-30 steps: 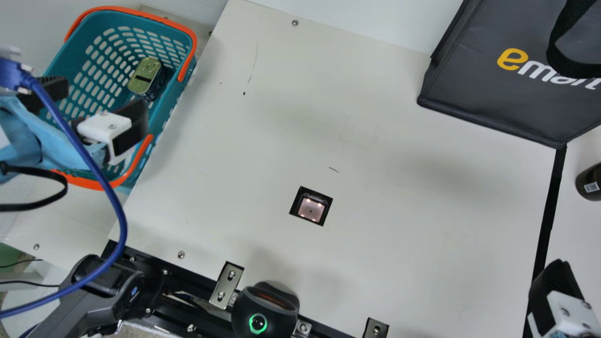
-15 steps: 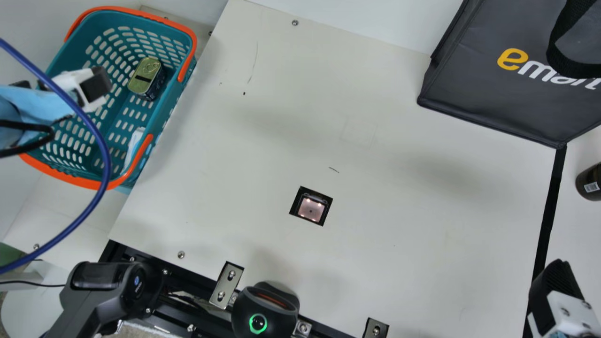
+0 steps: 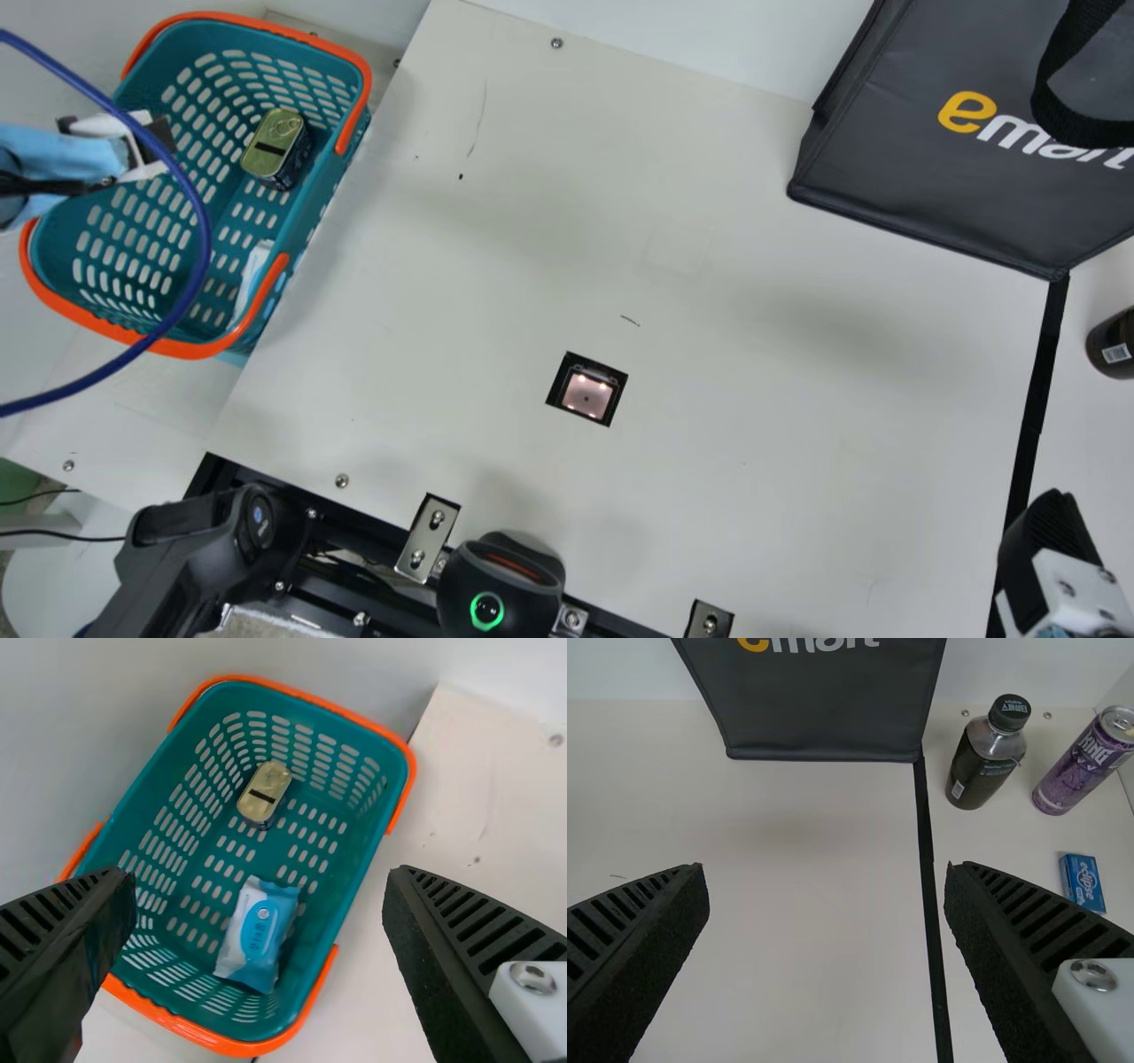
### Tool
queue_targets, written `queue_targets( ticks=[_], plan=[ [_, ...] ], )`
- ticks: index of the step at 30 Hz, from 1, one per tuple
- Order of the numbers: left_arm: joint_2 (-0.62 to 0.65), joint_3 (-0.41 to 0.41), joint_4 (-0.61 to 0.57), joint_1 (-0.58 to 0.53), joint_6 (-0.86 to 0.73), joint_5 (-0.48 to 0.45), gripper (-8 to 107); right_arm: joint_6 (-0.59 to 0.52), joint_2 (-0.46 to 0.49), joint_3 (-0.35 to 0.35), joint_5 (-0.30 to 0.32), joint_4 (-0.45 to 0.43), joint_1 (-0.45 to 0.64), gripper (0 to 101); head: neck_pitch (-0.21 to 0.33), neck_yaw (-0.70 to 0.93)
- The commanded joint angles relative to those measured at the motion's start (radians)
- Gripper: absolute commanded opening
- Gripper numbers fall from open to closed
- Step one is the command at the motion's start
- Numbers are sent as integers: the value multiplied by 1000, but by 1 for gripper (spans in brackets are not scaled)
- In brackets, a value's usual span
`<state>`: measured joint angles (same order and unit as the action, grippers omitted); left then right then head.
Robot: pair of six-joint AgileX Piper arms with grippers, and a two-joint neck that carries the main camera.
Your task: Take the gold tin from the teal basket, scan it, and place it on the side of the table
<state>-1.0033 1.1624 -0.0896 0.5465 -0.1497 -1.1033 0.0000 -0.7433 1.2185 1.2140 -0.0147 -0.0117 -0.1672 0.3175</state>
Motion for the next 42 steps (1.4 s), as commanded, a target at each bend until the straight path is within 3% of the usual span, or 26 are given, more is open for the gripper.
queue_targets(
  ticks=[1, 10, 29, 42],
  plan=[
    [-40, 2, 2, 1, -54, 6, 90, 0, 0, 0, 0, 0, 0, 95, 29, 4],
    [-217, 44, 15, -11, -154, 51, 90, 0, 0, 0, 0, 0, 0, 95, 29, 4],
    [-587, 242, -23, 10, -334, 59, 90, 0, 0, 0, 0, 0, 0, 95, 29, 4],
    [-741, 263, -45, 24, -414, 77, 90, 0, 0, 0, 0, 0, 0, 95, 29, 4]
  ],
)
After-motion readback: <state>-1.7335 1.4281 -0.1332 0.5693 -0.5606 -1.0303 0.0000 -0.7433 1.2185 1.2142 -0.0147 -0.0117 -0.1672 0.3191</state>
